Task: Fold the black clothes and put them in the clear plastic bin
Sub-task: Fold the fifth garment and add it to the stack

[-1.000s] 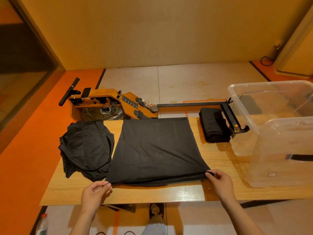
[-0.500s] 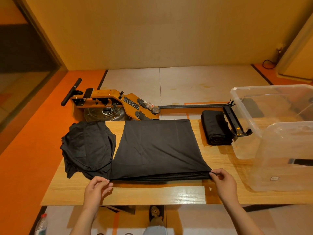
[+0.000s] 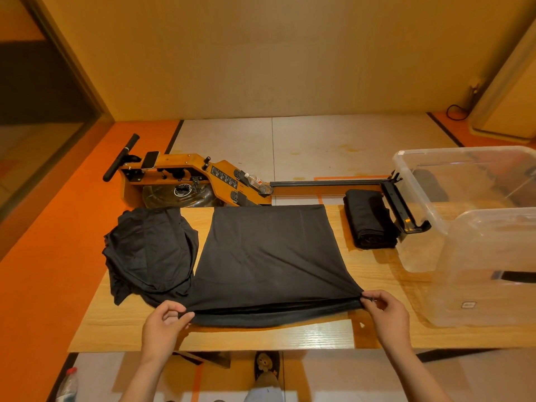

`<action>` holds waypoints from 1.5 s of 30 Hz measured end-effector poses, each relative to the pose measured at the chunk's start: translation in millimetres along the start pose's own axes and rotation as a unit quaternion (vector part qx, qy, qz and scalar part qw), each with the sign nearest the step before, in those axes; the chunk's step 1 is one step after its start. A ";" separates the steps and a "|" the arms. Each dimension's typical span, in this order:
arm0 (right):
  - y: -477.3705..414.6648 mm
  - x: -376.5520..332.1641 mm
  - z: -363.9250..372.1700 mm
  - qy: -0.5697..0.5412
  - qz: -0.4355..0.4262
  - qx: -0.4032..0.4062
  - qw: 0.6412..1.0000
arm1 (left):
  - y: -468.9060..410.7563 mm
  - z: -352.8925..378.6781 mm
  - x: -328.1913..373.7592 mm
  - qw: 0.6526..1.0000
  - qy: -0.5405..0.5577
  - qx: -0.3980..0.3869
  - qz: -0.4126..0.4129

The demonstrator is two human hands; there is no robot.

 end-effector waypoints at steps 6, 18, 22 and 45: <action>-1.4 0.5 -8.5 -0.007 0.003 0.017 1.000 | -3.4 -7.8 -1.7 1.000 0.012 -0.004 0.008; -6.6 -27.8 -16.1 -0.077 -0.007 0.034 0.996 | -13.7 -20.9 30.6 0.992 0.121 0.024 -0.035; -21.4 -54.5 -17.0 -0.134 0.006 0.041 0.990 | -17.0 -26.5 61.5 0.987 0.157 0.024 -0.031; -105.4 -296.6 -72.4 -0.306 -0.115 0.065 0.943 | -50.5 -67.0 296.1 0.913 0.397 0.063 0.062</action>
Point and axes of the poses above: each hand's wrist, its own y-axis away from the middle knuckle, its own z-axis out of the palm, x = y × z, the point moved 7 cm from there along -y, towards the middle knuckle, and after that the axes turned 14 degrees about x, right-handed, at the moved point
